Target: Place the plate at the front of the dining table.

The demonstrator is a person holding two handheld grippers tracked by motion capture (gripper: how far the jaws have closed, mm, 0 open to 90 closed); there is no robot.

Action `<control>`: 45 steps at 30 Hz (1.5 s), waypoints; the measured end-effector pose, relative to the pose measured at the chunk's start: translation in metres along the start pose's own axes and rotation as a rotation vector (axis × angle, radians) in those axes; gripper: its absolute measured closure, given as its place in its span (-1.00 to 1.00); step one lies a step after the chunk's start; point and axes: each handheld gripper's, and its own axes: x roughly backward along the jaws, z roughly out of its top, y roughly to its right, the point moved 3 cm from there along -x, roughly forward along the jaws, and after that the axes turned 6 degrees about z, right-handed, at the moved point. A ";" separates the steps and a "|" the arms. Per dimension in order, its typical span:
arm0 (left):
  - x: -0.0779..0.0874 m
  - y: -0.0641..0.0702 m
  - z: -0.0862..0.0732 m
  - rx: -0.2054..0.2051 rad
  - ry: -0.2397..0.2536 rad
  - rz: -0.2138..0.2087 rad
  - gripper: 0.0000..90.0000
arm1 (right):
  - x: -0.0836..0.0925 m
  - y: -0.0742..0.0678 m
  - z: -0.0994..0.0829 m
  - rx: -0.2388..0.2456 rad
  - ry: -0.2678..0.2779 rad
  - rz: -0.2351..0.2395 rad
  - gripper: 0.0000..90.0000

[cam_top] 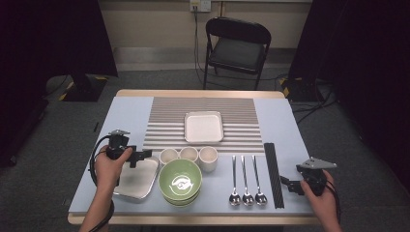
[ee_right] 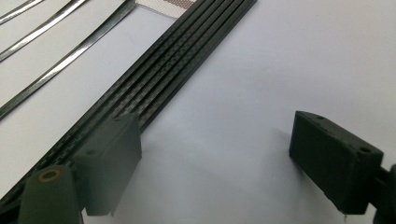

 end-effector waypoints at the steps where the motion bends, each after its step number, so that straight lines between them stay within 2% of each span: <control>1: 0.000 0.000 -0.001 0.001 -0.001 0.000 -0.54 | 0.000 0.000 0.000 0.000 0.000 0.000 -0.64; 15: 0.005 -0.002 -0.012 -0.024 0.005 0.000 -0.53 | 0.000 0.000 0.000 0.000 0.000 0.000 -0.64; 25: 0.012 -0.004 -0.017 -0.020 0.016 -0.005 -0.53 | 0.000 0.000 0.000 0.000 0.001 0.002 -0.64; 34: 0.016 -0.010 -0.024 -0.019 0.018 0.008 -0.53 | 0.000 0.000 0.000 -0.001 0.001 0.001 -0.64; 45: 0.018 -0.010 -0.032 -0.006 0.034 0.010 -0.55 | 0.000 0.000 0.000 -0.002 0.001 0.003 -0.64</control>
